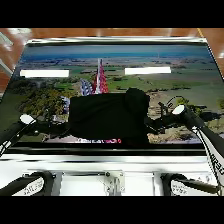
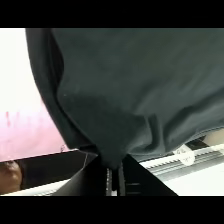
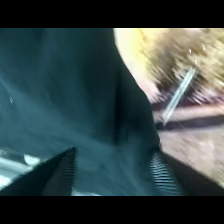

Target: Fold the shirts.

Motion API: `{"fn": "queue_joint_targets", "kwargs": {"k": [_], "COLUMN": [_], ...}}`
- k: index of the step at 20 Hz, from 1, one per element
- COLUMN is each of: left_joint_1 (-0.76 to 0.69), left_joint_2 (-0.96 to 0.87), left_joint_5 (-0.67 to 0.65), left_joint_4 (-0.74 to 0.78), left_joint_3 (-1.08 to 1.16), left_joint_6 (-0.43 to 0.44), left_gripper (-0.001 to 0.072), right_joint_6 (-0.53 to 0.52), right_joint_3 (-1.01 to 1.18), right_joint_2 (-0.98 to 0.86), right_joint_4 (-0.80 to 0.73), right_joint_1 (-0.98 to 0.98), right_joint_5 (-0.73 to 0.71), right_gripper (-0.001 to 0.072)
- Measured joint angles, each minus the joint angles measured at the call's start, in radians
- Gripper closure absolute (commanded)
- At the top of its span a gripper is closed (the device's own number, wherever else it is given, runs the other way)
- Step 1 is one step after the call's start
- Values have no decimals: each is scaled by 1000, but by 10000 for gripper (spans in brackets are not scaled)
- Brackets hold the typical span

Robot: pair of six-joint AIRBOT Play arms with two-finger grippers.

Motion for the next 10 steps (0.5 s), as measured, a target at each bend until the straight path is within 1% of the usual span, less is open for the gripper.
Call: {"fn": "queue_joint_targets", "kwargs": {"k": [1, 4, 6, 8, 10], "left_joint_1": [0, 0, 0, 0, 0], "left_joint_2": [10, 40, 68, 107, 160], "left_joint_5": [-1, -3, -3, -10, -9], "left_joint_4": [-1, -3, -3, -3, -3], "left_joint_3": [4, 39, 90, 160, 262], "left_joint_6": [2, 14, 26, 31, 34], "left_gripper": [662, 663, 663, 663, 664], "right_joint_6": [13, 29, 21, -17, -87], "right_joint_3": [-2, -1, 13, 50, 122], "right_joint_2": [-4, 3, 32, 93, 192], "right_joint_4": [12, 53, 68, 74, 79], "right_joint_1": [14, 34, 40, 43, 45], "right_joint_5": [-24, -53, -67, -68, -59], "right_gripper": [639, 644, 644, 644, 644]}}
